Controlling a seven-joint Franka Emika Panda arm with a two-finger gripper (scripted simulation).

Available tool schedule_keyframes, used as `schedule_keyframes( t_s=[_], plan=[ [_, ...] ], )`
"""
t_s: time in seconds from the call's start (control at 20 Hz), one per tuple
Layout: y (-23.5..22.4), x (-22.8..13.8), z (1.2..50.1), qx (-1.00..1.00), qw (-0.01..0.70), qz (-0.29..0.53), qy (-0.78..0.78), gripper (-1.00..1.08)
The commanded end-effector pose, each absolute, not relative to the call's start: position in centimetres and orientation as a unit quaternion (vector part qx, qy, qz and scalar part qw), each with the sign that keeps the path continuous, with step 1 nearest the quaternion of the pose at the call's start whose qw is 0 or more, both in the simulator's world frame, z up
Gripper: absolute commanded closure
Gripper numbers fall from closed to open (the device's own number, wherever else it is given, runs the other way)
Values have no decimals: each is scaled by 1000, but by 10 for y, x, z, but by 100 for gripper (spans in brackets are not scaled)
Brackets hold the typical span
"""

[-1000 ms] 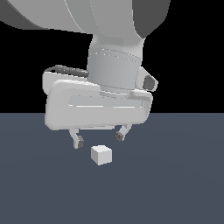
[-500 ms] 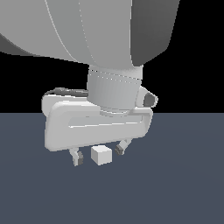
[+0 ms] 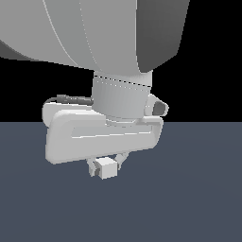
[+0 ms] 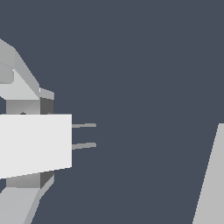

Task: Plug the charger into the wall socket.

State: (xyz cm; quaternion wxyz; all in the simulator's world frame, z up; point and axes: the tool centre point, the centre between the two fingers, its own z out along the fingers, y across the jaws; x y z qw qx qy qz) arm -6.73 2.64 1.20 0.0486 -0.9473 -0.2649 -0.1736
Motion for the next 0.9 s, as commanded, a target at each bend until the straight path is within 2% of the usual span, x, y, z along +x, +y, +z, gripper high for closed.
schedule_keyframes(
  t_s=[0.0,0.35,0.85],
  plan=[
    [26,-67,12,-947,48,-174,-265,108],
    [27,-66,21,-952,45,-175,-245,108],
    [32,-58,57,-969,32,-181,-164,108]
  ],
)
